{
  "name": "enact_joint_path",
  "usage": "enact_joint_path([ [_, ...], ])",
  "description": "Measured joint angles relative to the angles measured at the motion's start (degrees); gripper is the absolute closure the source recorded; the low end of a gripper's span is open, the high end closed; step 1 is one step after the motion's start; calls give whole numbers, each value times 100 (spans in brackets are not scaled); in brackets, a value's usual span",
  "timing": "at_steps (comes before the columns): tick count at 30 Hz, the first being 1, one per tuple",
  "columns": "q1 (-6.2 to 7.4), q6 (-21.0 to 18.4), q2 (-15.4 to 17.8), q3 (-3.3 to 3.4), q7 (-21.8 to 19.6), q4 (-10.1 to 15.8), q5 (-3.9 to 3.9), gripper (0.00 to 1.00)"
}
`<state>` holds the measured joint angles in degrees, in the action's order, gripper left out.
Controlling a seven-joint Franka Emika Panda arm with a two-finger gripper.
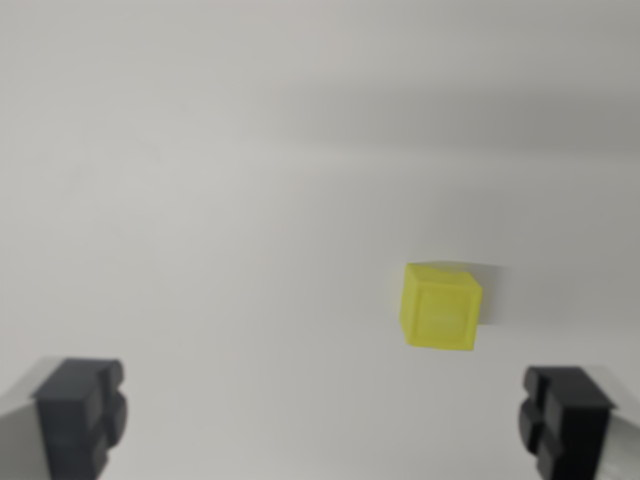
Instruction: Pick yellow cube
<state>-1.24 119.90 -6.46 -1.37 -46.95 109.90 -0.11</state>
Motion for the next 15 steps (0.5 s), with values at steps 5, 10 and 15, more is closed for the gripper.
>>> enact_joint_path([
  [5,-2,-2,1,0,-2,2,0,0],
  [10,-23,64,15,0,4,94,0,0],
  [15,-48,177,15,1,15,218,0,0],
])
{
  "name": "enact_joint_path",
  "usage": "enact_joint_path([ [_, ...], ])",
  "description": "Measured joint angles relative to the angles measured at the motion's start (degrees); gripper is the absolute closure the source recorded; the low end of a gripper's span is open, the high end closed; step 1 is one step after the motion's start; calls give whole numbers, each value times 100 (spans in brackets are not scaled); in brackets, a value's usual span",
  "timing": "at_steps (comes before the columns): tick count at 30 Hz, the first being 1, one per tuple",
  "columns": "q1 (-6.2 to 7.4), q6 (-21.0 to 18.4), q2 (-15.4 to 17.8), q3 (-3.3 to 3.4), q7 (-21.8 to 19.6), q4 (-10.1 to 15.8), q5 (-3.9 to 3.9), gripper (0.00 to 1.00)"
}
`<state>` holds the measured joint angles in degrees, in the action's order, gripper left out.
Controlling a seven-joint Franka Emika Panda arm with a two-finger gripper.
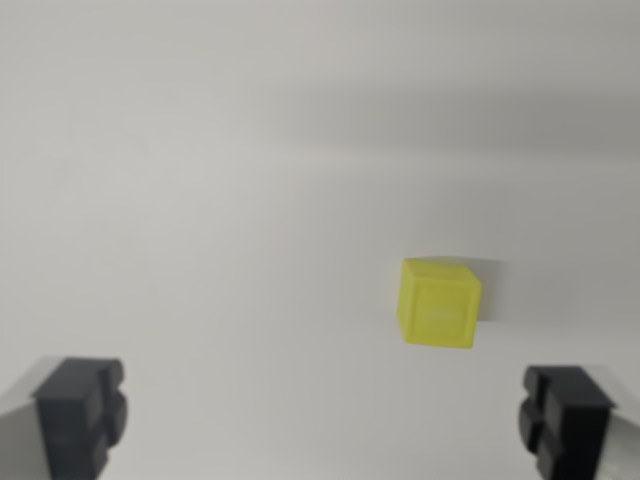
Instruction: Pick yellow cube
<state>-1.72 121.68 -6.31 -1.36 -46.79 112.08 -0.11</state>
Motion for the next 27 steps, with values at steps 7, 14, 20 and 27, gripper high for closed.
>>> enact_joint_path([
  [7,-36,159,-3,0,17,167,0,0],
  [14,-73,316,-15,0,34,328,0,0],
  [20,-105,451,-29,0,49,460,0,0],
  [27,-142,609,-54,0,67,608,0,0],
])
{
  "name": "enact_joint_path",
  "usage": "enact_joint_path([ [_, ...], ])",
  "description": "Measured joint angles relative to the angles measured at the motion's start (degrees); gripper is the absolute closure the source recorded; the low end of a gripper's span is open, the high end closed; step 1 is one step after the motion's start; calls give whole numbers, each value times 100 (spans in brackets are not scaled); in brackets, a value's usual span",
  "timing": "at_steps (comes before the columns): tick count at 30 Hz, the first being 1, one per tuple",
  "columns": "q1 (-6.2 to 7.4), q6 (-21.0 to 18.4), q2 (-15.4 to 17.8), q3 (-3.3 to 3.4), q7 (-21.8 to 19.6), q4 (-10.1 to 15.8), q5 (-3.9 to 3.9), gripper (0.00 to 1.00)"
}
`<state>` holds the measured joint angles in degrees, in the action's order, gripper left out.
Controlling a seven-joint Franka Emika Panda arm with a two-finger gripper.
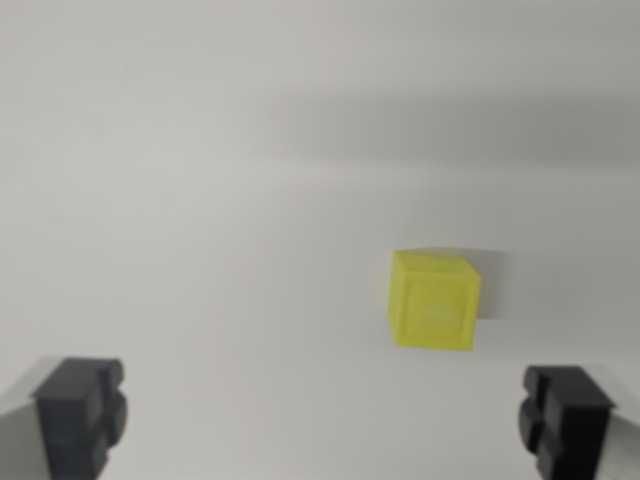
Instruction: Pick yellow cube
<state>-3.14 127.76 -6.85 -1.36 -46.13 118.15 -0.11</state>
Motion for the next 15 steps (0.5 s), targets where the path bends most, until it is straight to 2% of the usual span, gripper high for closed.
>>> enact_joint_path([
  [15,-82,336,-74,0,38,293,0,0],
])
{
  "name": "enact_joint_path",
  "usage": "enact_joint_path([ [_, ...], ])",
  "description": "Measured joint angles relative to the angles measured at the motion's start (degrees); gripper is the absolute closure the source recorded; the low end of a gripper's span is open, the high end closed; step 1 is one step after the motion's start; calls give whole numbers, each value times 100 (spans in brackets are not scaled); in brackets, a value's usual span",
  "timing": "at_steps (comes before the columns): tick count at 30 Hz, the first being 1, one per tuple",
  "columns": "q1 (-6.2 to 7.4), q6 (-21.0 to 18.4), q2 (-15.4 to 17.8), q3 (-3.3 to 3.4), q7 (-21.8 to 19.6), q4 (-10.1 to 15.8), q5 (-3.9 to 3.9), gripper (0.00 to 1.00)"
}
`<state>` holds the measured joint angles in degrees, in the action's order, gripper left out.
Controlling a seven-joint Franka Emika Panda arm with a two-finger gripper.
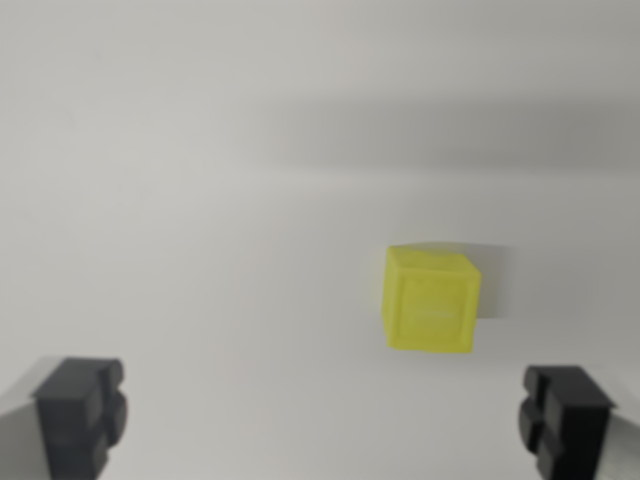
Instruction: Pick yellow cube
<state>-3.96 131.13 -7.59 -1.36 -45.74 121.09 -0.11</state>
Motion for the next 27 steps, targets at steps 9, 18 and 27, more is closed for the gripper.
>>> enact_joint_path([
  [9,-50,202,-60,0,24,161,0,0],
  [18,-100,404,-130,0,48,313,3,0],
  [27,-152,607,-211,0,72,452,7,0],
])
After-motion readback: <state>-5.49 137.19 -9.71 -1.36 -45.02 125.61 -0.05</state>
